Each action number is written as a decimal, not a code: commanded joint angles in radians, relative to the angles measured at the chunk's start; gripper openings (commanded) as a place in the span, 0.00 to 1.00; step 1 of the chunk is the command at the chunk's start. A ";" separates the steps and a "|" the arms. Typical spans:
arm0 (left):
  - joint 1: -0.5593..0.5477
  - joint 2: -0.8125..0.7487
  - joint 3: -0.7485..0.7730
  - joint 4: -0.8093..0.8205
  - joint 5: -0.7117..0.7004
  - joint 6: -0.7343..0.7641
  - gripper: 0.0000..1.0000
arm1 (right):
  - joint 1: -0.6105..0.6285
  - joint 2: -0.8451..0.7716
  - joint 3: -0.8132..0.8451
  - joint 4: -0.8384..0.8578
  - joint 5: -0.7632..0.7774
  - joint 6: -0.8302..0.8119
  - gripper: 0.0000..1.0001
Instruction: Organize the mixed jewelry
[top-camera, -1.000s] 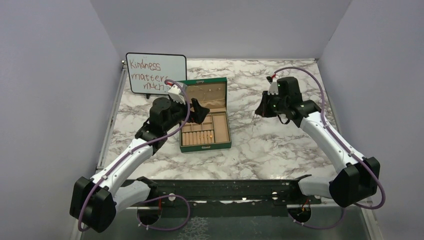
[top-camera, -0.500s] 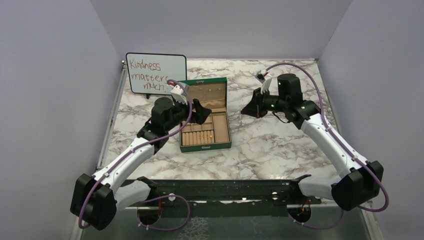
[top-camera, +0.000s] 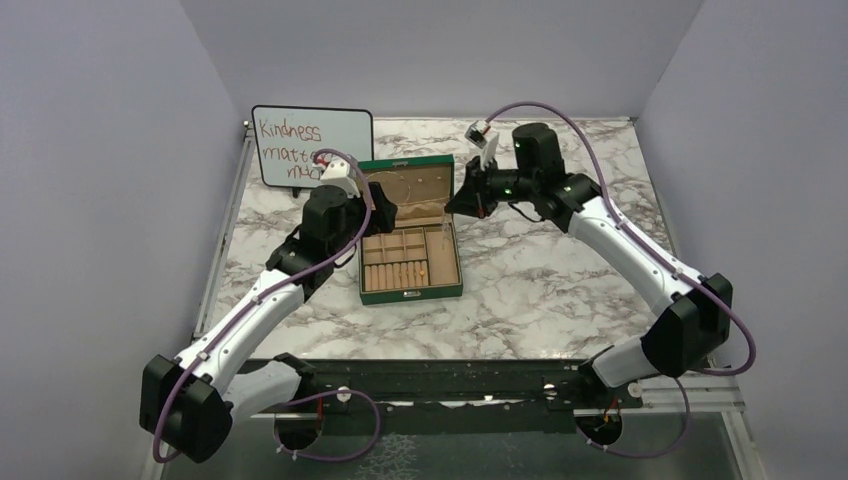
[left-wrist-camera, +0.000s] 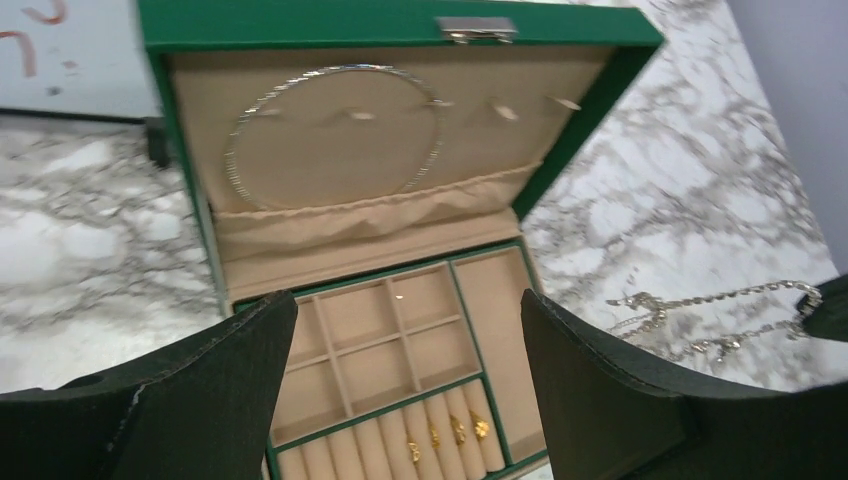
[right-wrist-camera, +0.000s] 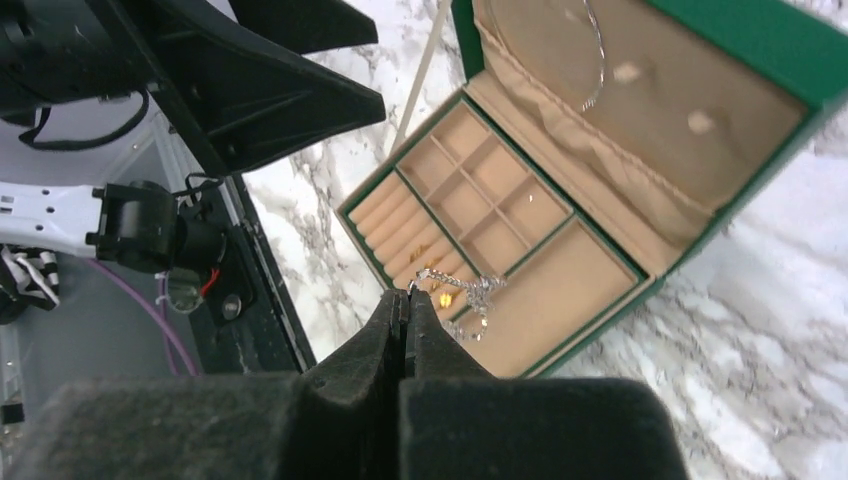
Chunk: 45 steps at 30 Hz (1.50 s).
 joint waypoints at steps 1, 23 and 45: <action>0.007 -0.052 0.011 -0.093 -0.199 -0.060 0.83 | 0.048 0.085 0.114 0.023 0.091 -0.031 0.01; 0.008 -0.044 -0.018 -0.066 -0.162 -0.069 0.84 | 0.136 0.424 0.404 0.055 0.426 -0.155 0.01; 0.008 -0.036 -0.022 -0.058 -0.159 -0.064 0.84 | 0.136 0.458 0.403 0.113 0.461 -0.146 0.01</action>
